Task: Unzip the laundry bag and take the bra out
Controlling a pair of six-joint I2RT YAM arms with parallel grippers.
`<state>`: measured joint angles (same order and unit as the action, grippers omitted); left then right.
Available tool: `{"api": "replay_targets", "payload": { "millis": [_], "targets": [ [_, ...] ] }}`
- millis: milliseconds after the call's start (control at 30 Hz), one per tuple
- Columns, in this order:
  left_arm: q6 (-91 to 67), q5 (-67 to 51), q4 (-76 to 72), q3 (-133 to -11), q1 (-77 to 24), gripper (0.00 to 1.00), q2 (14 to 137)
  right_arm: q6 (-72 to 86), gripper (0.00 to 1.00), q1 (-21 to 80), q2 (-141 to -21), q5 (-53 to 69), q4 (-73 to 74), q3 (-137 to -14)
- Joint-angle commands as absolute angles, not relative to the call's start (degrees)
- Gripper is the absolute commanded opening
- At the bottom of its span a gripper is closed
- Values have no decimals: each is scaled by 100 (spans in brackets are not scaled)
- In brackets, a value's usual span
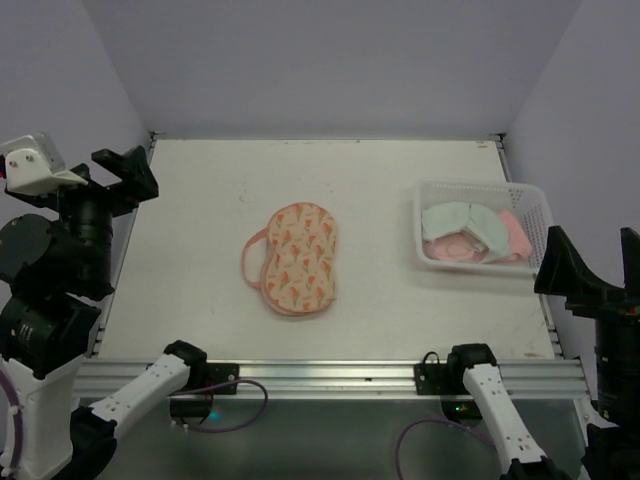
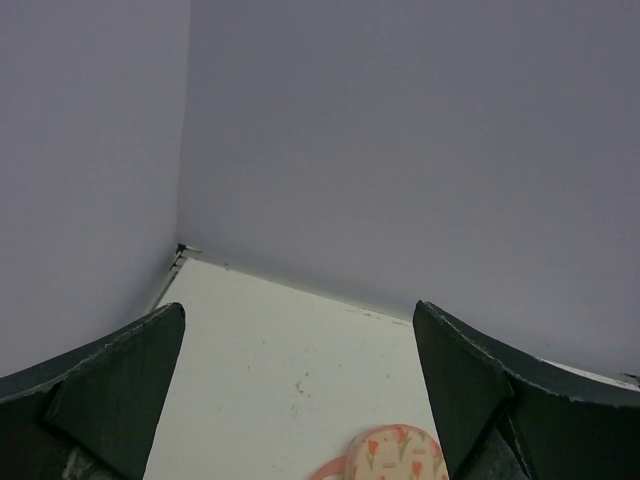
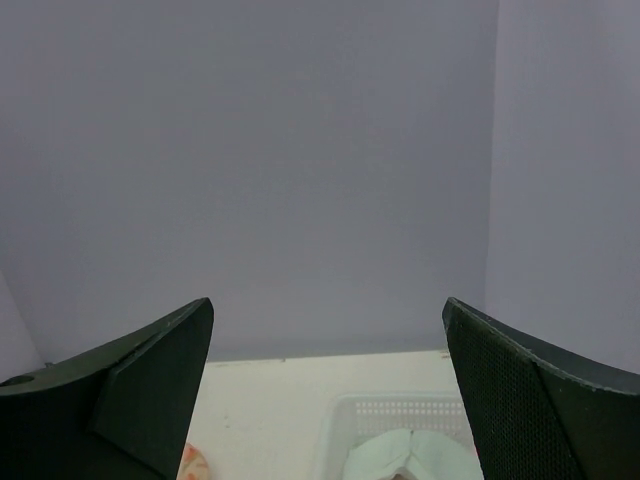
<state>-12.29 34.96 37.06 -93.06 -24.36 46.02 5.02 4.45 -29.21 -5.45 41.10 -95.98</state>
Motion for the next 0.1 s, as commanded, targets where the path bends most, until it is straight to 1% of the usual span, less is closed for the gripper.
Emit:
{"api": "replay_targets", "payload": {
  "millis": [0, 67],
  "targets": [
    [-1028, 3630, 3665, -9466, -2496, 100, 4693, 281, 99, 466, -2883, -686, 3823, -9501],
    [-1055, 3630, 3630, -9466, -2505, 100, 4702, 307, 99, 466, -2865, -677, 3744, -9422]
  ]
}}
